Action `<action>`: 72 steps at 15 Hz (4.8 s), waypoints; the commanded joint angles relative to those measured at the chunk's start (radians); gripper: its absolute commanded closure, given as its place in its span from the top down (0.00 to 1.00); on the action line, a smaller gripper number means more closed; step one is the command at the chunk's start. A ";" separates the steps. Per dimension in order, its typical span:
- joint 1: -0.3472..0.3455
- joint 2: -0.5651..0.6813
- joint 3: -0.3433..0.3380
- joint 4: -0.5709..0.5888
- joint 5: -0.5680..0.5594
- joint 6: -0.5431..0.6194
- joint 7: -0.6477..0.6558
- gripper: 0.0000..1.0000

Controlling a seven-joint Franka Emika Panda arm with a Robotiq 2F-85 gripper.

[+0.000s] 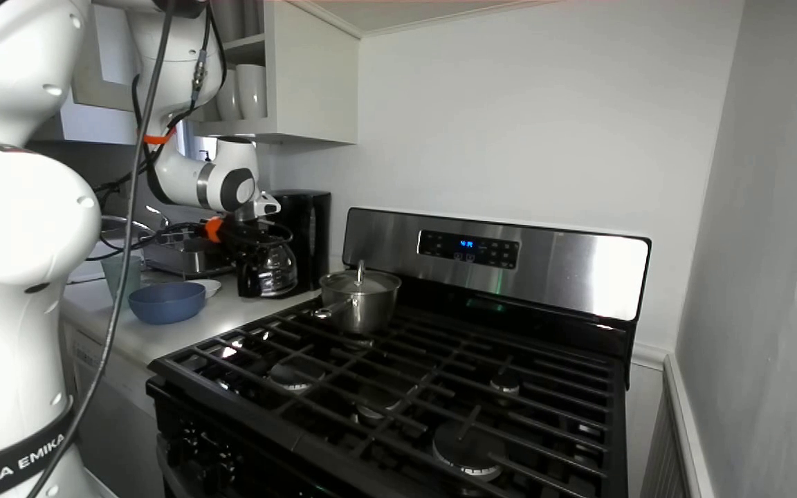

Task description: Pull out the coffee pot, then place it on the counter

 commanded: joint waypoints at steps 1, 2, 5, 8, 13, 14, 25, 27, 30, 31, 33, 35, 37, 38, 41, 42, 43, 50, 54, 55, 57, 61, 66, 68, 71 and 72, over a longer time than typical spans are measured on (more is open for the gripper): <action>-0.057 -0.022 0.065 -0.038 0.072 -0.026 -0.094 0.08; -0.064 -0.023 0.072 -0.044 0.081 -0.029 -0.107 0.08; -0.085 -0.024 0.088 -0.053 0.101 -0.039 -0.139 0.08; -0.099 -0.026 0.097 -0.060 0.114 -0.056 -0.165 0.08; -0.115 -0.024 0.110 -0.071 0.135 -0.069 -0.198 0.08; -0.116 -0.025 0.111 -0.071 0.138 -0.074 -0.202 0.08; -0.129 -0.036 0.136 -0.070 0.219 -0.166 -0.268 0.08; -0.128 -0.040 0.134 -0.072 0.224 -0.175 -0.274 0.08; -0.127 -0.043 0.134 -0.074 0.231 -0.188 -0.283 0.08; -0.127 -0.043 0.135 -0.075 0.234 -0.192 -0.289 0.08; -0.126 -0.045 0.134 -0.076 0.240 -0.198 -0.298 0.08; -0.125 -0.046 0.134 -0.077 0.243 -0.208 -0.306 0.08; -0.124 -0.048 0.132 -0.078 0.243 -0.219 -0.311 0.08; -0.123 -0.050 0.132 -0.079 0.244 -0.228 -0.314 0.08; -0.121 -0.064 0.129 -0.080 0.248 -0.255 -0.316 0.08; -0.118 -0.071 0.126 -0.081 0.248 -0.267 -0.312 0.08; -0.115 -0.077 0.123 -0.080 0.249 -0.279 -0.309 0.08; -0.106 -0.114 0.098 -0.090 0.247 -0.357 -0.311 0.08; -0.103 -0.124 0.077 -0.100 0.231 -0.389 -0.322 0.08; -0.102 -0.131 0.071 -0.108 0.225 -0.391 -0.329 0.08; -0.103 -0.137 0.067 -0.112 0.231 -0.408 -0.347 0.08; -0.093 -0.148 0.046 -0.108 0.218 -0.422 -0.332 0.72; -0.077 -0.191 0.034 -0.097 0.238 -0.500 -0.270 1.00; -0.064 -0.249 0.034 -0.100 0.258 -0.566 -0.214 1.00; -0.023 -0.373 0.022 -0.106 0.185 -0.652 -0.039 1.00; -0.009 -0.413 0.018 -0.103 0.123 -0.689 0.044 1.00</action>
